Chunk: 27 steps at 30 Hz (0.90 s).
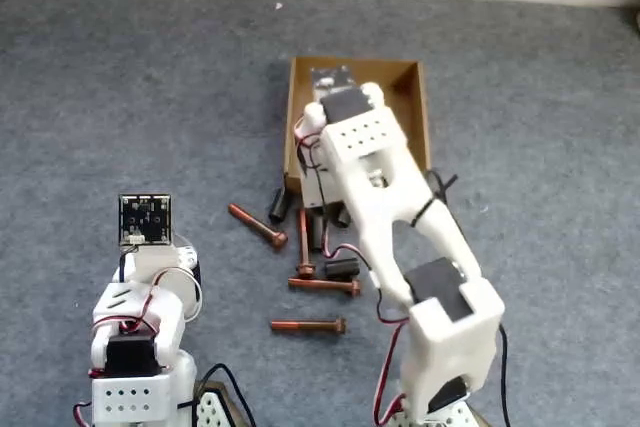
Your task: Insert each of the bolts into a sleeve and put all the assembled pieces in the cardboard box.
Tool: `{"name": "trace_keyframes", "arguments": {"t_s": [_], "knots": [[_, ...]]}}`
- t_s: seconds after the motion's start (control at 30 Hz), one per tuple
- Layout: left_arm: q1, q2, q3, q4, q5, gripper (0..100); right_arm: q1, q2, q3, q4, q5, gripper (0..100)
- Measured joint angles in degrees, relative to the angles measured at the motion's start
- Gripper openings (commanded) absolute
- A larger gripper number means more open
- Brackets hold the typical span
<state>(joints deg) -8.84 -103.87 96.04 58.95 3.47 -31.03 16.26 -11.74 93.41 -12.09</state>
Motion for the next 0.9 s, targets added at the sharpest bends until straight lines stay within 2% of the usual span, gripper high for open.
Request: {"name": "trace_keyframes", "arguments": {"t_s": [0.3, 0.6, 0.77, 0.9], "knots": [[0.00, 0.00, 0.00, 0.00, 0.00, 1, 0.09, 8.18, 1.67, -10.20, -1.49, 14.2], [0.00, 0.00, 0.00, 0.00, 0.00, 1, 6.15, 14.59, 1.67, -15.03, -1.49, 13.9], [0.00, 0.00, 0.00, 0.00, 0.00, 1, 6.51, 16.35, 1.49, -15.03, -1.49, 0.0], [0.00, 0.00, 0.00, 0.00, 0.00, 1, 7.03, 16.53, 1.49, -15.38, 1.05, 0.4]]}}
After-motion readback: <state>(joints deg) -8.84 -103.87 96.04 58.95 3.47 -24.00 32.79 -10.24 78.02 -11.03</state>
